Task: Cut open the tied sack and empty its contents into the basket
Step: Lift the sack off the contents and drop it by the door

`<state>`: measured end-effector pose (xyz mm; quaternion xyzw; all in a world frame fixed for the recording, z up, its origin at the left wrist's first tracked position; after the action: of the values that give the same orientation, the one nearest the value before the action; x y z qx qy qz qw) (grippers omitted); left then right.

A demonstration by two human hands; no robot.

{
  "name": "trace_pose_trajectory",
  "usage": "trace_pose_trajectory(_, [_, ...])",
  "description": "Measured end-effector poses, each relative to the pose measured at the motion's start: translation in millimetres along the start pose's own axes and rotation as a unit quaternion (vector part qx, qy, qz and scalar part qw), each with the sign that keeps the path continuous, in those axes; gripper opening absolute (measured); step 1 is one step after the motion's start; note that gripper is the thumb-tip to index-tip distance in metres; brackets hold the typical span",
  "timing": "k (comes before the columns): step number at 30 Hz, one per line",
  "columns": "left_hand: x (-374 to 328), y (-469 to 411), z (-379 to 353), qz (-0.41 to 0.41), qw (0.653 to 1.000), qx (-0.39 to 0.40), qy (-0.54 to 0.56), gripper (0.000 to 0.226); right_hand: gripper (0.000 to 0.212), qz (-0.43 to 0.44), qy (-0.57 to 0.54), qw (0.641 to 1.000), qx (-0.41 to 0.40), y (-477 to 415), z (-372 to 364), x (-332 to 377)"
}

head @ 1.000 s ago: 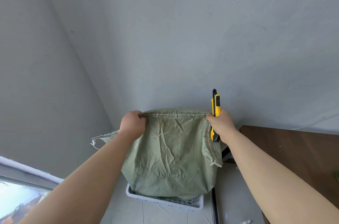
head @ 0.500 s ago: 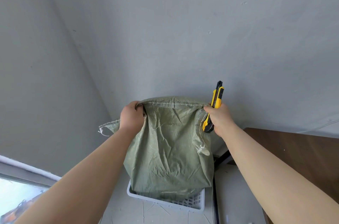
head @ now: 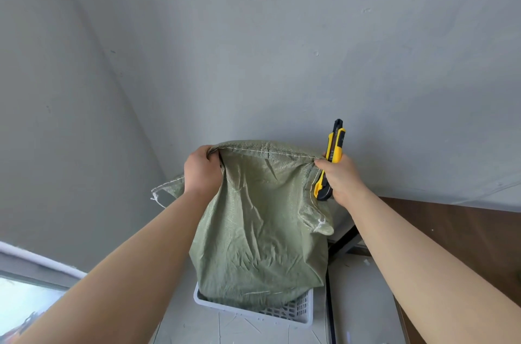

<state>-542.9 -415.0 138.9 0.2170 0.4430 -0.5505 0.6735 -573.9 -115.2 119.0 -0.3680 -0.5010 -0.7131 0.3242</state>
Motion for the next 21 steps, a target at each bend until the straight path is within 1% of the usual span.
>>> trace_pose_trajectory(2, [-2, 1, 4, -0.007, 1.000, -0.018, -0.001, 0.023, 0.014, 0.017, 0.008, 1.000, 0.011, 4, 0, 5])
trace_pose_trajectory(5, [-3, 5, 8, -0.012, 0.999, -0.035, -0.006, 0.022, 0.014, 0.021, 0.016, 0.999, 0.019, 11, 1, 6])
trace_pose_trajectory(13, [-16, 11, 21, -0.023, 0.998, -0.047, -0.023, 0.022, 0.015, 0.016, 0.022, 0.998, 0.053, 26, 4, 7])
trace_pose_trajectory(17, [-22, 19, 28, -0.027, 0.998, -0.052, -0.025, 0.022, 0.011, 0.022, 0.016, 0.998, 0.058, 36, 7, 9])
trace_pose_trajectory(19, [-24, 22, 29, -0.030, 0.998, -0.050, -0.024, 0.021, 0.011, 0.028, 0.007, 0.998, 0.052, 39, 10, 9])
trace_pose_trajectory(21, [-24, 24, 28, -0.035, 0.999, -0.023, -0.031, 0.020, 0.010, 0.022, 0.010, 0.999, 0.042, 41, 13, 3])
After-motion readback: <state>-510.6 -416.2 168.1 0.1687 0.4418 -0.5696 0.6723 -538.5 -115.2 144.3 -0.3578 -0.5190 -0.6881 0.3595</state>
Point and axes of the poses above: each hand's wrist, its own y-axis away from the middle knuckle, its own z-axis out of the back of the hand, x = y × z, the point moved 7 cm from there along -y, towards the middle knuckle, and after that the axes turned 13 degrees about -z, right-handed, at the moved point
